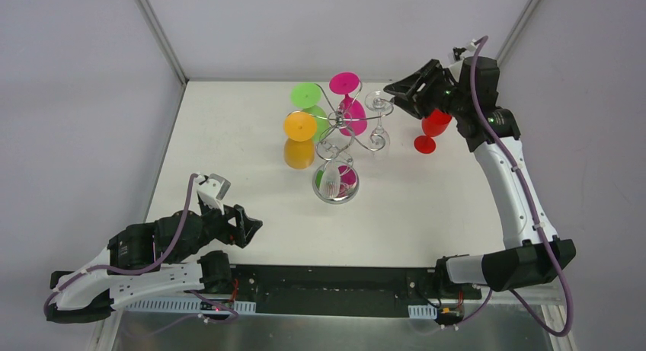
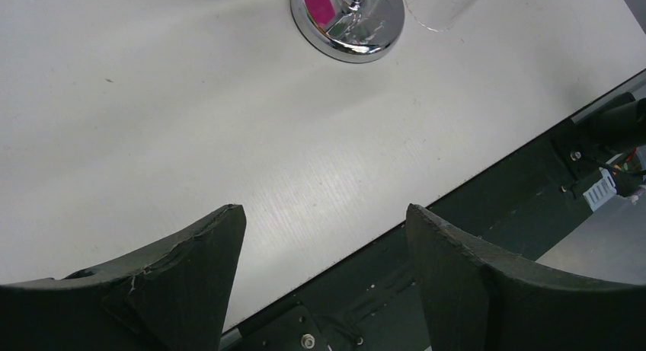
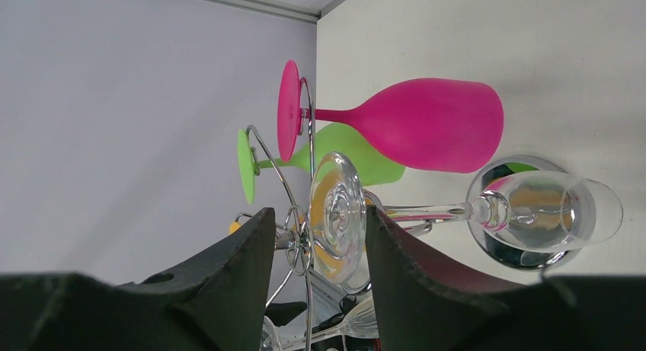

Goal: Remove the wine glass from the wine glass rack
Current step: Pick up the wine glass from the wine rack.

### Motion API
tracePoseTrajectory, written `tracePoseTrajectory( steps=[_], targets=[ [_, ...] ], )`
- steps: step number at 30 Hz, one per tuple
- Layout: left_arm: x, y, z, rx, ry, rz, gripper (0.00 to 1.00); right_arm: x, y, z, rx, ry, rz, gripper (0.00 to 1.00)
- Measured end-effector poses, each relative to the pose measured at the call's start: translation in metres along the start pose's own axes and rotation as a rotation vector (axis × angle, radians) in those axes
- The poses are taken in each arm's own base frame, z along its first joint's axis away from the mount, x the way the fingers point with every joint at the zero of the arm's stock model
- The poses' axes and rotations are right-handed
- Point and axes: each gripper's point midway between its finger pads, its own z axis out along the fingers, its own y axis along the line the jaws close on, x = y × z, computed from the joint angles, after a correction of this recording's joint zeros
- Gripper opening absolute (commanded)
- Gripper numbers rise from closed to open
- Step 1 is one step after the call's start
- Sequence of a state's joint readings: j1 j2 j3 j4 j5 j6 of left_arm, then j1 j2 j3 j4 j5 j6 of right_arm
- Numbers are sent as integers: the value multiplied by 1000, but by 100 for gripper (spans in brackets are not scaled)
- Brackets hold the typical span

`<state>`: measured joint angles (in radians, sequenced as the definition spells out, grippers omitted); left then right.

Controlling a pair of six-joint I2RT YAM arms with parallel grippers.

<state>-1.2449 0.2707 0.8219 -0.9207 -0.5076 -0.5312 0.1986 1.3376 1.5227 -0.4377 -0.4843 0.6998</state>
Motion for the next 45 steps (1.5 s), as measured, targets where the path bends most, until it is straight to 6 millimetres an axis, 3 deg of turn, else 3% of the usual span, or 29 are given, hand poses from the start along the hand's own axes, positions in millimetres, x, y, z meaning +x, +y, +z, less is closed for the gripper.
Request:
tracePoseTrajectory(
  steps=[12,23,28,45],
  targets=[
    [0,0,0,0,0,0,79,8,-4,6,-5,38,6,39],
    [0,0,0,0,0,0,79,14,-10,9,2,59,17,16],
    [0,0,0,0,0,0,79,14,-11,9,2,61,26,0],
    [0,0,0,0,0,0,79,14,-11,8,0,46,43,0]
  ],
)
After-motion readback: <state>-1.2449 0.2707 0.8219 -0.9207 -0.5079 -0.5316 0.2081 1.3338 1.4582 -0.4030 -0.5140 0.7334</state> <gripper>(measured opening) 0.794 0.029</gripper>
